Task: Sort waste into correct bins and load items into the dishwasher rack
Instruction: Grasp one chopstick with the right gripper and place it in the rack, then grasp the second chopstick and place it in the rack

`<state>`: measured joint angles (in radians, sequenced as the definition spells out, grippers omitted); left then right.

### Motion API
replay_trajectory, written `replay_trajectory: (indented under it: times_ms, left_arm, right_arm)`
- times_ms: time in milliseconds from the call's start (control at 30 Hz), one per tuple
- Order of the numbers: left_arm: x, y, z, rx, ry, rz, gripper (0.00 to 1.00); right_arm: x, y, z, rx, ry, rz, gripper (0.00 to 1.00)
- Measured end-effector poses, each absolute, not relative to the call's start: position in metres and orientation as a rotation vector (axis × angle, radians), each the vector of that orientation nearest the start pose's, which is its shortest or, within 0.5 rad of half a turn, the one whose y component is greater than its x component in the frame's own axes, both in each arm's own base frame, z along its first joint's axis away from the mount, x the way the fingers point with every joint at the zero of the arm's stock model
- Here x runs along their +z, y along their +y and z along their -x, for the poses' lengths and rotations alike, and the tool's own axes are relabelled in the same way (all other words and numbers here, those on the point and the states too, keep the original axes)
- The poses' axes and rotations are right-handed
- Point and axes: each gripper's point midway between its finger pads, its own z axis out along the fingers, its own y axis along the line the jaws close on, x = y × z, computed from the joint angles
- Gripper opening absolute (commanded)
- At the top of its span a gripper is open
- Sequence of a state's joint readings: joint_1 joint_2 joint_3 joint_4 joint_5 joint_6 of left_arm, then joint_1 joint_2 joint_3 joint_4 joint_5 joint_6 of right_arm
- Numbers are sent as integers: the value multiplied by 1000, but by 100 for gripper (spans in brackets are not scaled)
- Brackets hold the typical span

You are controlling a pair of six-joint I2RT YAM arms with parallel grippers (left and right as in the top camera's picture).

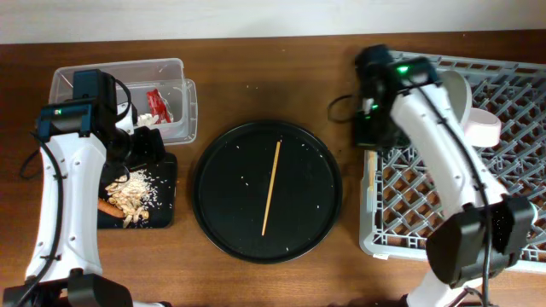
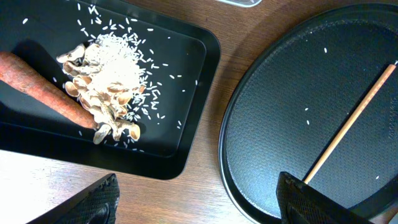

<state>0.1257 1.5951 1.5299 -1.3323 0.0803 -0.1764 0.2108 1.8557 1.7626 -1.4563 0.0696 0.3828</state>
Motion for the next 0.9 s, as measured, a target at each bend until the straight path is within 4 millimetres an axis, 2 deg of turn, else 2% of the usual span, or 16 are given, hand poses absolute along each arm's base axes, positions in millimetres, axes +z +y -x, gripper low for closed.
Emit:
replay_trajectory:
  times_ms: [67, 100, 200, 233, 267, 300, 367, 467, 500, 567, 633, 700, 733, 800, 833, 900]
  left_arm:
    - [180, 26, -316, -126, 2936, 436, 80]
    - [180, 26, -316, -126, 2936, 436, 80]
    - [180, 26, -316, -123, 2938, 437, 80]
    - [180, 26, -316, -122, 2939, 437, 80]
    - [179, 26, -315, -122, 2941, 438, 81]
    - [179, 26, -315, -122, 2942, 438, 80]
    - [179, 26, -315, -122, 2943, 438, 80]
    - [179, 26, -314, -122, 2943, 438, 80]
    - [179, 26, -314, -122, 2943, 438, 80]
    - [179, 26, -315, -122, 2943, 438, 81]
    - [179, 26, -315, -122, 2943, 438, 80]
    - [179, 26, -315, -122, 2943, 438, 80]
    - [179, 26, -314, -122, 2944, 438, 80]
    - [179, 26, -314, -122, 2945, 439, 80]
    - [179, 26, -314, -122, 2945, 439, 80]
    - [179, 26, -314, -122, 2944, 438, 80]
  right_arm:
    - [157, 26, -346, -111, 3094, -340, 4]
    - [155, 24, -344, -114, 3102, -336, 4]
    - [111, 22, -330, -136, 3165, -308, 4]
    - [100, 23, -339, -121, 3118, -299, 5]
    - [78, 22, -333, -128, 3132, -289, 11]
    - [69, 21, -325, -138, 3160, -285, 21]
    - [68, 20, -328, -143, 3146, -270, 29]
    - [69, 17, -323, -160, 3165, -268, 32]
    - [79, 18, -322, -148, 3160, -266, 34]
    - [128, 22, -340, -93, 3018, -251, 43]
    - [196, 62, -357, 129, 2808, -119, 48]
    - [200, 119, -356, 299, 2784, 39, 50]
    - [191, 150, -357, 348, 2788, 118, 51]
    - [143, 214, -354, 405, 2872, 239, 51]
    - [132, 225, -354, 408, 2883, 263, 51]
    - [78, 257, -345, 364, 2981, 291, 51]
